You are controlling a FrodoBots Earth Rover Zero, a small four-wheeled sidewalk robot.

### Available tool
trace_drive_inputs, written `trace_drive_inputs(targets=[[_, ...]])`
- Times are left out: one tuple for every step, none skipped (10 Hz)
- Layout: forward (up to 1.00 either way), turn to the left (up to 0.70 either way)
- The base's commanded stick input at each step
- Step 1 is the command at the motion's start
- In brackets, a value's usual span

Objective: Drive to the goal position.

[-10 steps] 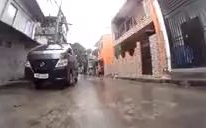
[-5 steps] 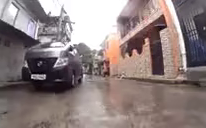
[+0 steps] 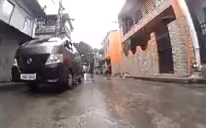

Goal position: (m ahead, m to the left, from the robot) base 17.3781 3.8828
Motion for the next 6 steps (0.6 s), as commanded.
trace_drive_inputs(targets=[[0.99,0.00],[0.99,0.00],[0.99,0.00],[0.99,0.00],[0.99,0.00],[0.99,0.00]])
